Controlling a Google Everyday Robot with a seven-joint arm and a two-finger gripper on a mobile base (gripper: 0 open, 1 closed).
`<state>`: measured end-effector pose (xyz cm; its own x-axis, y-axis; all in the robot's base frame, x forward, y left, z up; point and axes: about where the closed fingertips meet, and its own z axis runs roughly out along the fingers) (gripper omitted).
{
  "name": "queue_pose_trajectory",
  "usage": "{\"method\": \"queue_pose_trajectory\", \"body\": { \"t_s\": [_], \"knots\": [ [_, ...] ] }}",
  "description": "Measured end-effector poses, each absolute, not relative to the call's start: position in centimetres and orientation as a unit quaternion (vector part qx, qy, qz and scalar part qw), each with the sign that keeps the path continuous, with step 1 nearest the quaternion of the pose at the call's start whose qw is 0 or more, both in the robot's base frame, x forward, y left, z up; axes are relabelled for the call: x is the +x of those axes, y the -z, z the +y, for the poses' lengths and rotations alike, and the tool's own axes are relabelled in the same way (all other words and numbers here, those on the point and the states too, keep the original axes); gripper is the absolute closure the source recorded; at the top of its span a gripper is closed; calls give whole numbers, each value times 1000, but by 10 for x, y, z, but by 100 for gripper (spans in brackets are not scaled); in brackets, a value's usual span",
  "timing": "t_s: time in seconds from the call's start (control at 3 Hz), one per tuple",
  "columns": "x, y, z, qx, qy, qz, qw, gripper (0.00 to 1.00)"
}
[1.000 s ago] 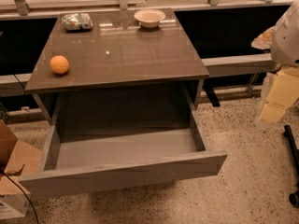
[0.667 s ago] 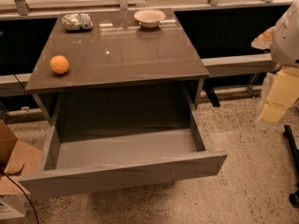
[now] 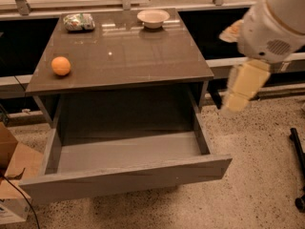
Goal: Place orange into top drawer
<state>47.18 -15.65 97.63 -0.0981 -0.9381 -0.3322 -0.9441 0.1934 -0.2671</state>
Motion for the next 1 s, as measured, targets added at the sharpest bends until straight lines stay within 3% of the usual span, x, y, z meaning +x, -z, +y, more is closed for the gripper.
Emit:
{"method": "queue_pose_trajectory", "body": {
  "t_s": [1.0],
  "knots": [
    [534, -943, -48, -682, -85, 682, 249, 0]
  ]
}}
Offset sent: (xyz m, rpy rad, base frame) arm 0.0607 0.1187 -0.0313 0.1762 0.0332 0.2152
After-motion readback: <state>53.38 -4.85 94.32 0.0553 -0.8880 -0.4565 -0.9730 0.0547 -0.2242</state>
